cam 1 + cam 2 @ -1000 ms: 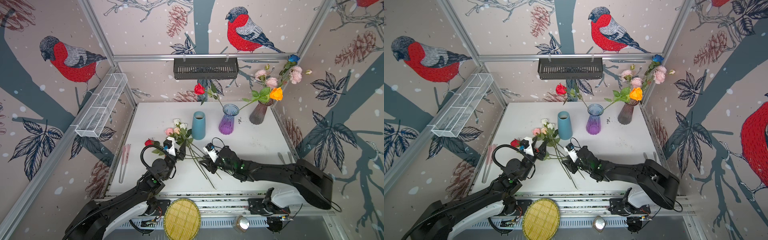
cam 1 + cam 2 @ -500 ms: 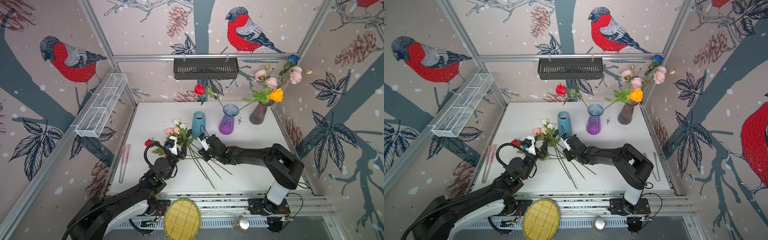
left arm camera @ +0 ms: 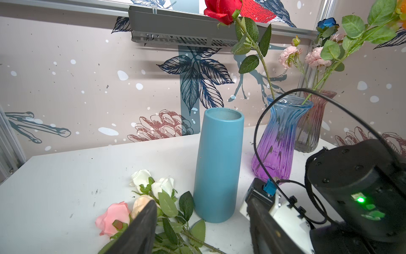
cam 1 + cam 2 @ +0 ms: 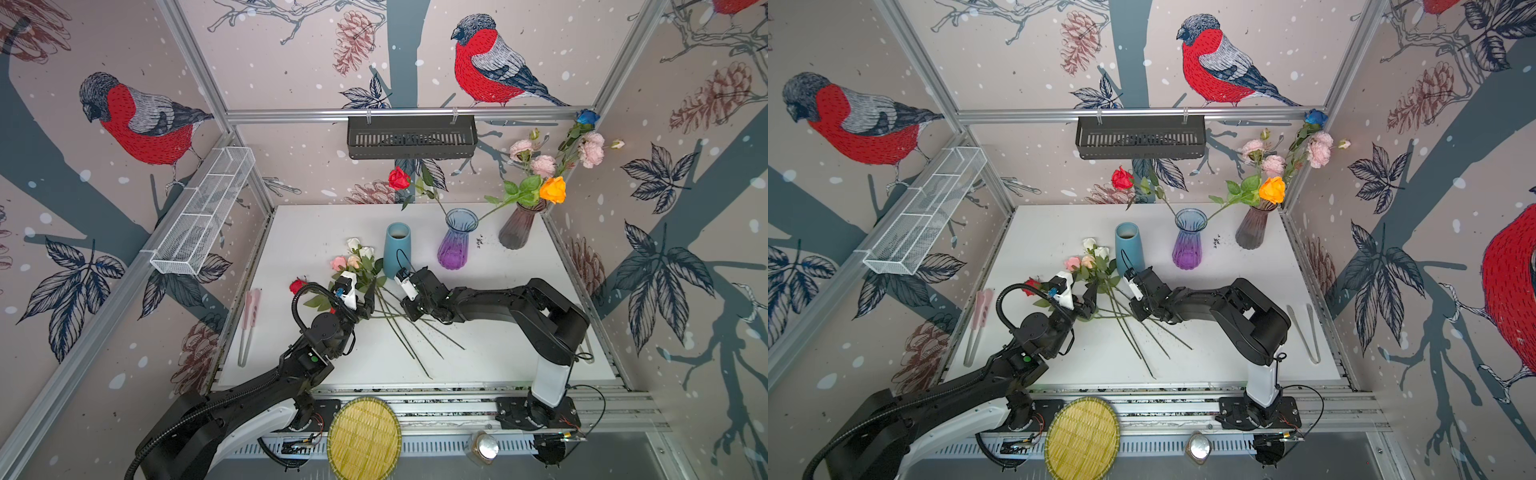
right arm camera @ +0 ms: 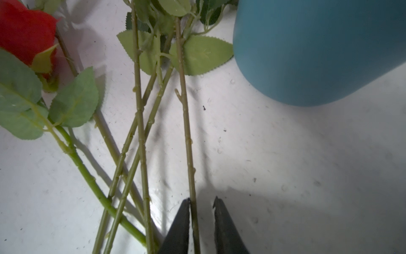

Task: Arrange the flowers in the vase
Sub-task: 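Close the right gripper on a cream rose stem among the loose roses, then lift the cream rose with the right gripper toward the left gripper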

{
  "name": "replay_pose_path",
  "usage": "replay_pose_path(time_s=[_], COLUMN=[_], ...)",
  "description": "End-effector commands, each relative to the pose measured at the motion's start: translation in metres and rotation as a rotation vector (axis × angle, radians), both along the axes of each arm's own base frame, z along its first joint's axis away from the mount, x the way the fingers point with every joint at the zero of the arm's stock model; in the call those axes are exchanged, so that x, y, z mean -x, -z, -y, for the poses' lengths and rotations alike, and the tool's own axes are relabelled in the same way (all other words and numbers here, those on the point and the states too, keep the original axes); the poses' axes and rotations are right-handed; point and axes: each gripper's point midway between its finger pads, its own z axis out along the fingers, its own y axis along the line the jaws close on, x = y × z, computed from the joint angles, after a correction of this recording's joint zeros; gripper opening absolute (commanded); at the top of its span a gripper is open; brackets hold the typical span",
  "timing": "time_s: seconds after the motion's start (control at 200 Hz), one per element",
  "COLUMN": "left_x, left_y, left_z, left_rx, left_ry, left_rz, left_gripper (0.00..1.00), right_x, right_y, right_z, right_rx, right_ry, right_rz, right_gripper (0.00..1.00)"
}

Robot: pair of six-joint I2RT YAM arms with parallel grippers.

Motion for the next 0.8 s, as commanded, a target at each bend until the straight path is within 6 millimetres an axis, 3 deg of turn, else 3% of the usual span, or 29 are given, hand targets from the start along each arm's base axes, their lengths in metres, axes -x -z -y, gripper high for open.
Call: replay_pose_path(time_s=[0.0,0.035,0.17,0.385,0.635,0.796], left_x=[0.001,0.001,0.002,0.006,0.032,0.06], left_y=[-0.011,-0.011,-0.012,-0.02,-0.049,-0.072], left_z=[0.002,0.002,0.001,0.004,-0.01,0.009], left_rx=[0.026,0.026,0.029,0.079,0.34,0.4], left_ry=[0.011,0.012,0.012,0.047,0.138,0.357], left_rz=[0.025,0.026,0.028,0.028,0.093,0.154], left_gripper=[0.66,0.66,0.66,0.72,0.67,0.63], right_x=[-0.002,-0.003,-0.005,0.009,0.04,0.063], right_y=[-0.004,-0.008,-0.031,-0.084,-0.15,-0.19], right_z=[-0.002,-0.002,-0.002,-0.006,-0.001,0.01], right_rx=[0.004,0.007,0.0,-0.118,-0.304,-0.427], right_ry=[-0.009,-0.004,0.002,-0.041,-0.127,-0.193], right_rz=[0.015,0.025,0.081,0.138,0.22,0.309], right_gripper=[0.09,0.05,0.04,0.03,0.03,0.03])
